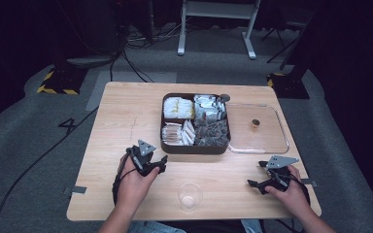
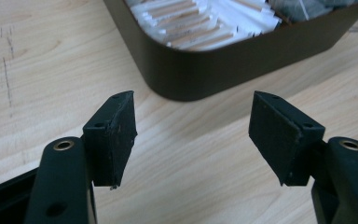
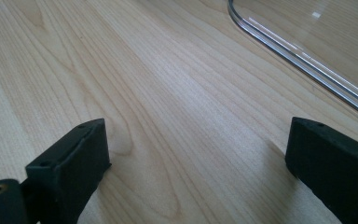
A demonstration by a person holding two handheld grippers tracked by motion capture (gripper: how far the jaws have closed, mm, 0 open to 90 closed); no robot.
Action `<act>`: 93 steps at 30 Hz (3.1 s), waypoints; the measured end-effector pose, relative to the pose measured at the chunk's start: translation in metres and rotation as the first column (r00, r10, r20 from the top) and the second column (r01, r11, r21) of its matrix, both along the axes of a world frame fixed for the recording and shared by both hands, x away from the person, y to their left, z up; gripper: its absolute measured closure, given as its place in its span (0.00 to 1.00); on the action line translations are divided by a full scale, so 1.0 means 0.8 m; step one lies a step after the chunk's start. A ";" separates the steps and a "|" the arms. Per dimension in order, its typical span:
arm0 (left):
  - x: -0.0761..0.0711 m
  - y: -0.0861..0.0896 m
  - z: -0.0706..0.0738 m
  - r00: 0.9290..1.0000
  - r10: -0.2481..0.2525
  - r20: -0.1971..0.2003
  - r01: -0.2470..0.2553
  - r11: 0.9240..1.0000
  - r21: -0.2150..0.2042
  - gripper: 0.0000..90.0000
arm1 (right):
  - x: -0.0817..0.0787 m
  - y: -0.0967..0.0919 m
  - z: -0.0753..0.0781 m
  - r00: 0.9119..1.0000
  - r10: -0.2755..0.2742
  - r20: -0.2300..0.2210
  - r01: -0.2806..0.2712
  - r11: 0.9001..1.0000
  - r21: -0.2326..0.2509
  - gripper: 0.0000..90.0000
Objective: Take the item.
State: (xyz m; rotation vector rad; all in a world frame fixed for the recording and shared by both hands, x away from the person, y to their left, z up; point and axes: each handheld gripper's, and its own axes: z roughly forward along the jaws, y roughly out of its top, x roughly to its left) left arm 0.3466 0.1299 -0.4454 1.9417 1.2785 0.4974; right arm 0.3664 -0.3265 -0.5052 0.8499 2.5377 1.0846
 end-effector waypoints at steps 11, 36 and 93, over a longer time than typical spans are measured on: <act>0.033 -0.015 0.033 1.000 0.011 0.015 -0.010 1.000 -0.019 0.39 | -0.001 0.000 0.000 1.000 0.002 0.001 -0.002 1.000 -0.002 0.07; 0.124 -0.051 0.119 0.997 0.001 0.080 -0.002 1.000 0.015 0.40 | 0.001 0.000 0.000 1.000 0.003 0.000 -0.003 1.000 0.000 0.08; 0.269 -0.123 0.005 0.974 0.062 -0.216 -0.037 0.992 0.119 0.50 | 0.002 0.000 0.000 1.000 0.007 0.004 -0.007 1.000 -0.001 0.08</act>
